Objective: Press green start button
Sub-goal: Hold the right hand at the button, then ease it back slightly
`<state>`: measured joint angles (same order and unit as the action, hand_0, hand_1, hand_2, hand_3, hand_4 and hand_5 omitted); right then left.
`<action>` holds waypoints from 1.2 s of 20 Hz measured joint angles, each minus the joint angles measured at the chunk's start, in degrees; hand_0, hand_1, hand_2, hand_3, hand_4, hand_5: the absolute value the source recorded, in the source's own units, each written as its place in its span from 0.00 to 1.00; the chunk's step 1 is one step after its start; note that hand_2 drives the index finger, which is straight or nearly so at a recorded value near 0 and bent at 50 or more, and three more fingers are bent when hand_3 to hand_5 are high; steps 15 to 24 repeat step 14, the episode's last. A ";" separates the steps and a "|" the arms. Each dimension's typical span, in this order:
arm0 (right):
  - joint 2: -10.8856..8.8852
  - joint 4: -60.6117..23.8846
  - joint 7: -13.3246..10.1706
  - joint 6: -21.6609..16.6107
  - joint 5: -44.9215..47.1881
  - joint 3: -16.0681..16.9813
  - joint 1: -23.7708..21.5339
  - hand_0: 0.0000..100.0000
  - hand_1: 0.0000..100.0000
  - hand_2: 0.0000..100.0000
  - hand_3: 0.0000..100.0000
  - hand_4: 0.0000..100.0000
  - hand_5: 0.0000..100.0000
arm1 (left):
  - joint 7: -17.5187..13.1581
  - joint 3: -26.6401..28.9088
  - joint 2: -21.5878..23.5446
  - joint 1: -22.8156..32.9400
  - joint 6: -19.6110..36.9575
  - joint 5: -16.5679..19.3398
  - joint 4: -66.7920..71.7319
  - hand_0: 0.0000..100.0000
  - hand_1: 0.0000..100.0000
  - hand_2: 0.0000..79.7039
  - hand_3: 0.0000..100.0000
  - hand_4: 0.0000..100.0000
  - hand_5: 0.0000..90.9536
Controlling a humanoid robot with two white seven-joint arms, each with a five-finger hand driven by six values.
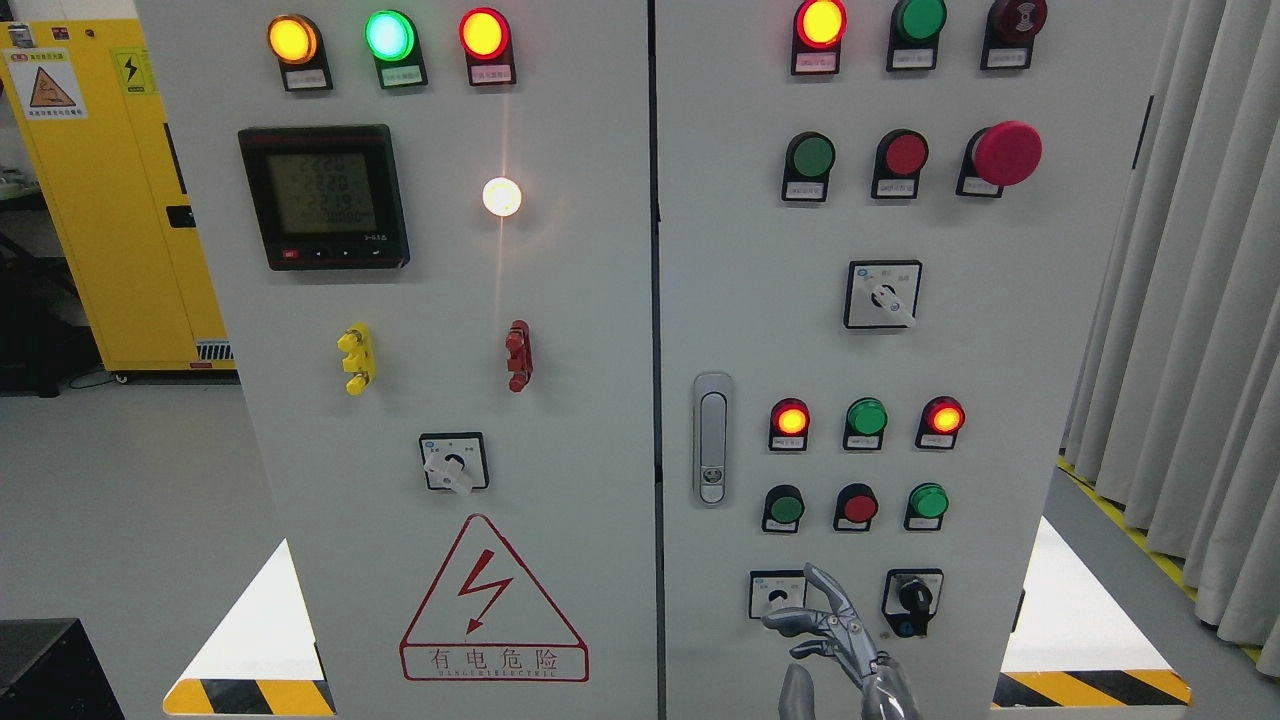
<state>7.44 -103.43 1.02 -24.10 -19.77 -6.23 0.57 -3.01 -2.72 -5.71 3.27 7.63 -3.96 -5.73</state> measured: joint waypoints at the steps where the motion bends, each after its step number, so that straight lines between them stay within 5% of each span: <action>1: 0.00 -0.18 0.01 0.00 0.34 -0.14 -0.10 0.85 0.72 0.00 0.03 0.07 0.06 | 0.00 0.00 0.00 0.00 0.00 0.00 0.00 0.12 0.56 0.00 0.00 0.00 0.00; 24: -0.04 -1.51 0.02 -0.12 1.79 -1.33 -1.55 0.77 0.72 0.00 0.03 0.08 0.06 | 0.00 0.00 0.00 -0.01 0.00 0.00 0.00 0.12 0.56 0.00 0.00 0.00 0.00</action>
